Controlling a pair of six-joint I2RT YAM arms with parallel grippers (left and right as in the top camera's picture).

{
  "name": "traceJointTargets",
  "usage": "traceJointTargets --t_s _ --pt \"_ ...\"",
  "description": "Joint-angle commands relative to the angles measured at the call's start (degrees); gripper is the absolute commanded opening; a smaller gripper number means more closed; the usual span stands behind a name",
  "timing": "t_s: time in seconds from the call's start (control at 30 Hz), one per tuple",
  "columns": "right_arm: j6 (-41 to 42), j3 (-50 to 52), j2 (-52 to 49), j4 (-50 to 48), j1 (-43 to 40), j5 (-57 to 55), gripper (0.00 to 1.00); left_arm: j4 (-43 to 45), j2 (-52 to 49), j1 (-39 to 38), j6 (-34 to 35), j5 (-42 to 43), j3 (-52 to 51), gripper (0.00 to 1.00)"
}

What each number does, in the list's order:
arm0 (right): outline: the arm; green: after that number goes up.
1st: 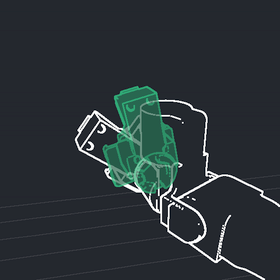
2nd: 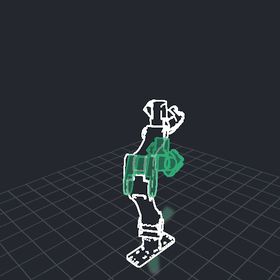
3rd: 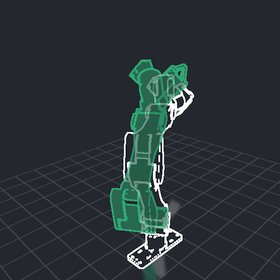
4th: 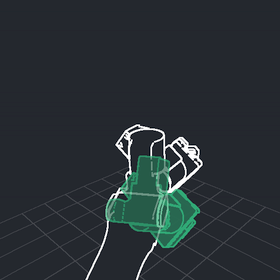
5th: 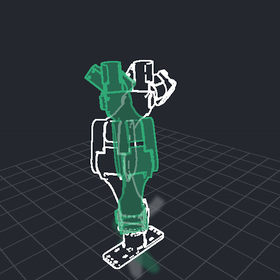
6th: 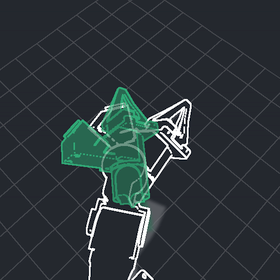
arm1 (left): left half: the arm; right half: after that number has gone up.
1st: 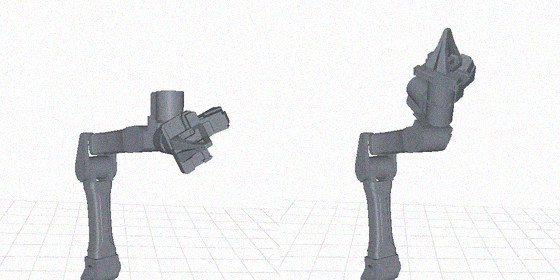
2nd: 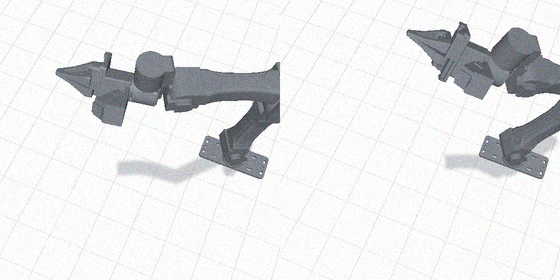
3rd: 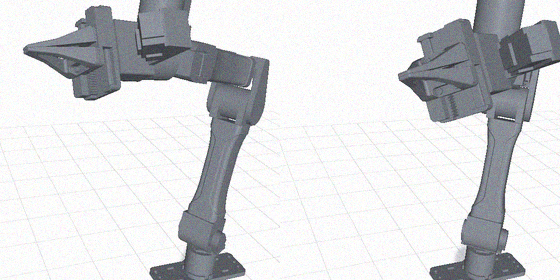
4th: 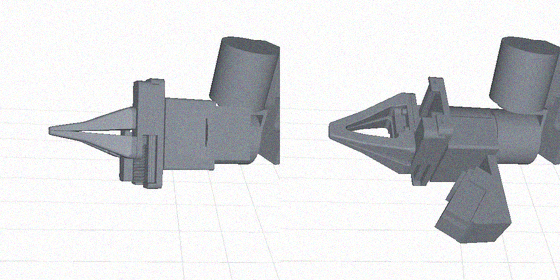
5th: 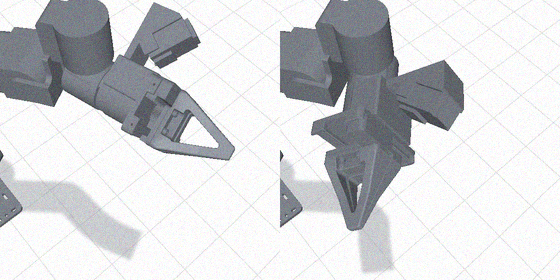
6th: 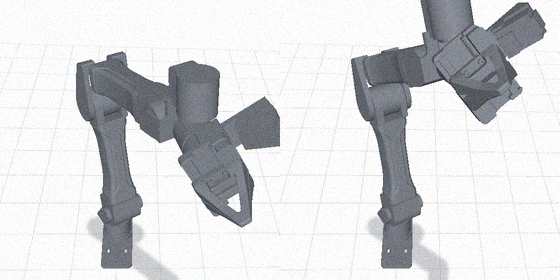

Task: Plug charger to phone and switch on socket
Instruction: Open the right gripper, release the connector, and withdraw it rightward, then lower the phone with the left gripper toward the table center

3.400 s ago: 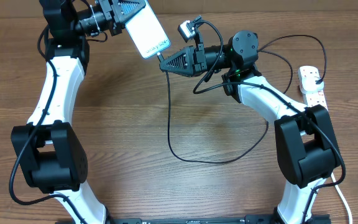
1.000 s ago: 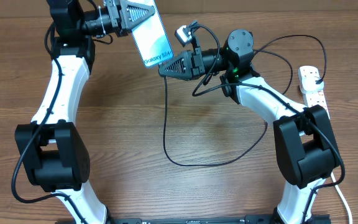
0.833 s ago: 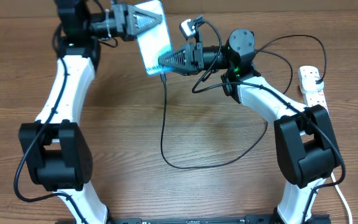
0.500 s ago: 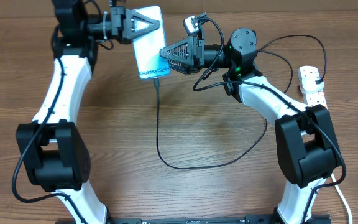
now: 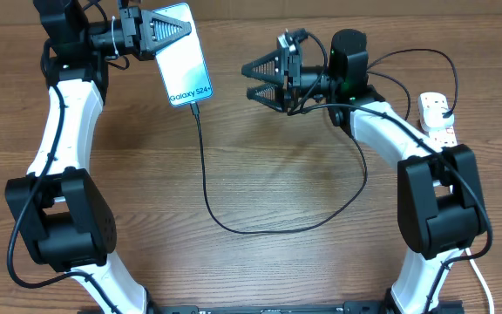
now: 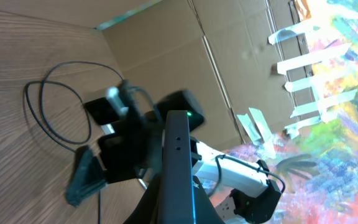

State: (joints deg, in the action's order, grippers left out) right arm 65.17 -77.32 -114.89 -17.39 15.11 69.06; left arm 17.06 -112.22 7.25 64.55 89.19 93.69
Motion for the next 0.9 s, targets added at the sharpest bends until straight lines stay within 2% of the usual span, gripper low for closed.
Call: traceJointTargets --t_s 0.0,0.13,0.3,0.43,0.53,0.63,0.73,0.83,0.87 --pt "-13.92 -0.63 0.0 9.03 -0.31 -5.27 1.0 -0.72 0.24 0.35 0.37 -0.15 0.42 0.04" --pt "-24.92 -0.63 0.0 23.78 -0.31 -10.62 1.0 -0.76 0.24 0.15 0.35 -1.22 0.42 0.04" --pt "-33.59 -0.63 0.0 35.63 -0.31 -19.71 1.0 -0.79 0.24 -0.55 -0.31 -1.73 0.39 0.04" --pt "-37.81 -0.63 0.0 42.01 -0.31 -29.24 1.0 -3.15 0.24 -2.05 -4.66 -2.08 0.26 0.04" --pt "-40.0 -0.66 0.0 42.84 -0.37 -32.61 1.0 -11.28 0.24 -3.63 -11.87 -4.02 0.26 0.04" --pt "-40.24 -0.66 0.0 42.86 -0.61 -36.17 1.0 -23.47 0.22 -5.31 -20.98 -9.03 0.26 0.04" --pt "-41.7 -0.76 0.02 43.47 -1.03 -38.64 1.0 -35.74 0.2 -6.8 -30.45 -15.63 0.26 0.04" --pt "-41.7 -1.09 0.13 44.46 -1.79 -41.42 1.0 -44.76 0.2 -8.15 -37.03 -22.29 0.26 0.04" --pt "-41.72 -1.29 0.42 45.18 -2.43 -43.6 1.0 -49.13 0.2 -9.11 -39.91 -26.67 0.26 0.04"
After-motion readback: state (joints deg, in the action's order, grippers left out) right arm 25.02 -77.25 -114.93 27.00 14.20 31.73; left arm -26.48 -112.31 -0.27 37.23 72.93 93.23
